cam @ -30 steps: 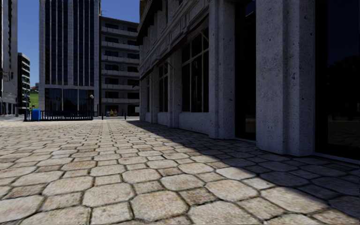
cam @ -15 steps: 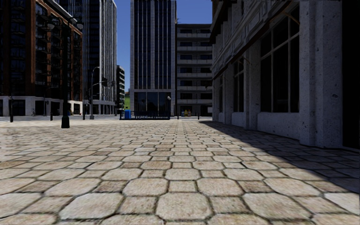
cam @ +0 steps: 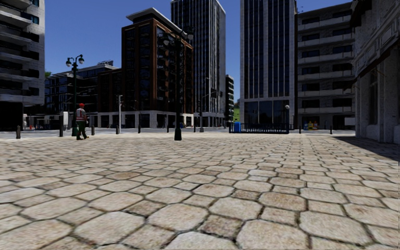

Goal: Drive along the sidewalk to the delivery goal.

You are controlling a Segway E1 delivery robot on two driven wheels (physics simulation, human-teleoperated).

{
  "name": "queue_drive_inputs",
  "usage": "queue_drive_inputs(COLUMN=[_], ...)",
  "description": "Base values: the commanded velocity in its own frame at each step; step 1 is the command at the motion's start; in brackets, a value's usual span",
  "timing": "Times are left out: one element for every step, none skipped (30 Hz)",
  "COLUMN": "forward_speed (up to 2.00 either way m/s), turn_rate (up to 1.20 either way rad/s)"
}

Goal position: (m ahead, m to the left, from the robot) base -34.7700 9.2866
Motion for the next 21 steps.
queue_drive_inputs(forward_speed=[1.09, 1.09, 1.10, 1.10, 1.11, 1.11, 1.12, 1.12, 1.14, 1.14, 1.14, 1.14, 1.14, 1.15, 1.16, 1.16, 1.22, 1.37, 1.46, 1.46, 1.50], turn_rate=[1.00, 1.00, 1.00, 1.00, 1.00, 1.00, 1.00, 1.00, 1.00, 1.00, 1.00, 1.00, 1.00, 1.00, 1.00, 1.00, 1.00, 1.00, 1.00, 1.00, 1.00])
